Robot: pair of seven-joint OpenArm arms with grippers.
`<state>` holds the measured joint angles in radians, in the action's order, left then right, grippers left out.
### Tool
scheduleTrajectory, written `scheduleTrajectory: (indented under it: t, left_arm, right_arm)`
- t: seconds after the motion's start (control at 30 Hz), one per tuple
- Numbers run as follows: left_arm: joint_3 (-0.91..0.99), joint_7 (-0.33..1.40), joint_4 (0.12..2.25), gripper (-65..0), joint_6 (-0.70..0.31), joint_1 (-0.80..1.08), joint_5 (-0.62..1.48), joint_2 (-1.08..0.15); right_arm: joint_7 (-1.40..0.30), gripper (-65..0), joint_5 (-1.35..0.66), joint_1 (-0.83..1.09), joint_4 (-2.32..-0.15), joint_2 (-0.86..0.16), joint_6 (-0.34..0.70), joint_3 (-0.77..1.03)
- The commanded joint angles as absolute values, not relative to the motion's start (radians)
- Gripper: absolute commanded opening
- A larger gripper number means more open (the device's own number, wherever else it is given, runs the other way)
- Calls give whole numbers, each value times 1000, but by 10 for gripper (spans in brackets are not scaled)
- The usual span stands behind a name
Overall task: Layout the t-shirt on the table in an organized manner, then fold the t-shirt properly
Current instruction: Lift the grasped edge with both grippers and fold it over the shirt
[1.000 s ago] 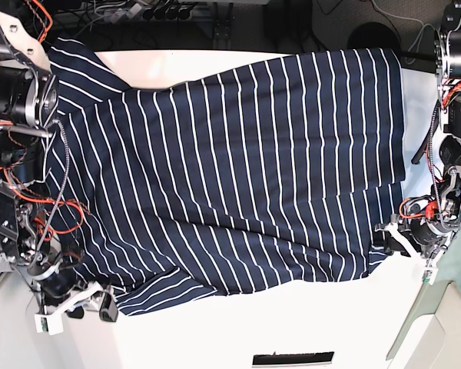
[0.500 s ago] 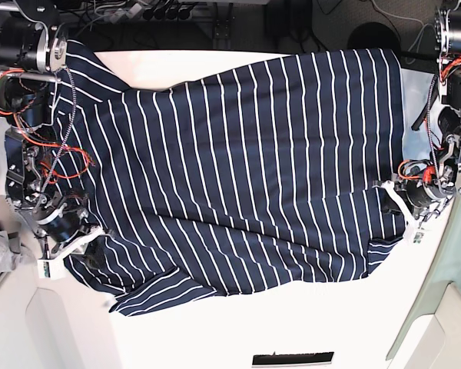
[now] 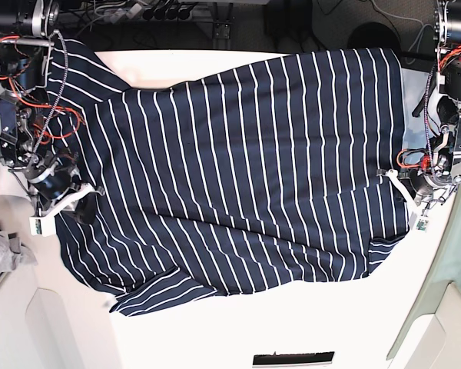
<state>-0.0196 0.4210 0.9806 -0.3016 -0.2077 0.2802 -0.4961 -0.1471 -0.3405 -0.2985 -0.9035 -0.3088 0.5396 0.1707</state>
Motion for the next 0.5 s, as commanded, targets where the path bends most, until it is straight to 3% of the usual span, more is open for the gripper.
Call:
scheduleTrajectory:
  t: [0.0,0.23,0.27,0.47]
  left_arm:
    - [-15,408,995,-603,-286,-227,273,-509]
    - [-15,407,963,-621,-246,-242,219,-462]
    - [-15,407,944,-647,-246,-254,220,-451]
    - [-15,408,790,-650,-246,-340,220,-401]
  right_arm:
    - [-131,-650,-360,-321,-926,-326,551,176]
    - [-132,-650,-359,-321,-926,-332,555,176]
    - [-132,-650,-359,-321,-926,-332,555,176]
    - [-138,-650,-347,-318,-925,-331,556,176]
